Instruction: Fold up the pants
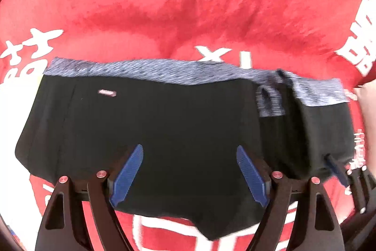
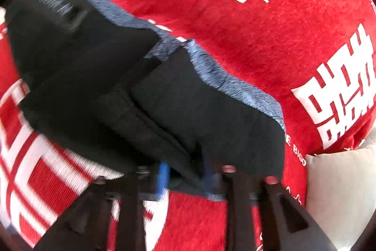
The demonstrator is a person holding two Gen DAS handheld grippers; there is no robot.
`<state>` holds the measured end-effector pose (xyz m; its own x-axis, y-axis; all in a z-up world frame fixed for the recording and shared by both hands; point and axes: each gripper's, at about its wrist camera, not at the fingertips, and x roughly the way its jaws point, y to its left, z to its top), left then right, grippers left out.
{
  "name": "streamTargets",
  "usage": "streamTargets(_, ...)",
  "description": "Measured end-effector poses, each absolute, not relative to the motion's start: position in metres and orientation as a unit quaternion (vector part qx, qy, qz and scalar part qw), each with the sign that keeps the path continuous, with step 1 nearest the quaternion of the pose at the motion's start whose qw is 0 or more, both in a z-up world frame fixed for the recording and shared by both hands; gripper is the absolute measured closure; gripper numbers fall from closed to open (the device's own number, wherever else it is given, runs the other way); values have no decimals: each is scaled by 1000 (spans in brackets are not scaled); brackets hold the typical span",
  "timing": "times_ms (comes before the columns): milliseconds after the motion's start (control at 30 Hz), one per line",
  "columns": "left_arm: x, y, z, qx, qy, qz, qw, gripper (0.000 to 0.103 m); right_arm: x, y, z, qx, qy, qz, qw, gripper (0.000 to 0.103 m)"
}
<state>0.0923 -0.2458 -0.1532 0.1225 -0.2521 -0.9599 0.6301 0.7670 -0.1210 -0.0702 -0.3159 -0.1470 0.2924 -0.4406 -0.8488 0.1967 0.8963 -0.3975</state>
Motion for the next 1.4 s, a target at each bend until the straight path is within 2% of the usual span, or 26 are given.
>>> streamTargets(100, 83, -263, -139, 146, 593, -355, 708, 20, -92, -335, -120, -37, 547, -205, 811, 46)
streamTargets(300, 52, -308, -130, 155, 592, -439, 657, 20, -129, -388, -102, 84, 540, -264, 795, 45)
streamTargets(467, 48, -333, -142, 151, 604, -444, 644, 20, -144, -408, -102, 118, 534, -281, 789, 45)
streamTargets(500, 49, -336, -144, 147, 607, -446, 641, 25, -145, -409, -103, 121, 533, -280, 789, 45)
streamTargets(533, 50, -338, -146, 147, 613, -449, 633, 37, -146, -410, -103, 125, 532, -280, 789, 45)
streamTargets(633, 49, -347, -158, 160, 636, -446, 609, 51, -151, -417, -107, 148, 531, -280, 786, 45)
streamTargets(700, 48, -349, -167, 166, 654, -439, 594, 69, -155, -423, -107, 163, 529, -284, 783, 46)
streamTargets(833, 50, -344, -158, 156, 654, -441, 594, 88, -163, -434, -103, 195, 521, -278, 783, 56)
streamTargets(933, 44, -334, -148, 180, 639, -444, 602, 88, -167, -443, -98, 209, 511, -270, 789, 56)
streamTargets(1067, 29, -321, -167, 195, 653, -429, 592, 88, -168, -462, -95, 240, 500, -265, 789, 55)
streamTargets(1133, 24, -320, -166, 196, 641, -428, 606, 88, -167, -483, -96, 277, 486, -262, 786, 52)
streamTargets(1167, 23, -319, -166, 196, 640, -427, 608, 88, -166, -495, -98, 296, 476, -260, 786, 47)
streamTargets(1200, 23, -319, -166, 194, 639, -426, 611, 88, -165, -509, -101, 317, 469, -257, 783, 43)
streamTargets(1400, 22, -319, -168, 197, 634, -427, 614, 88, -143, -589, -145, 437, 450, -210, 749, 43)
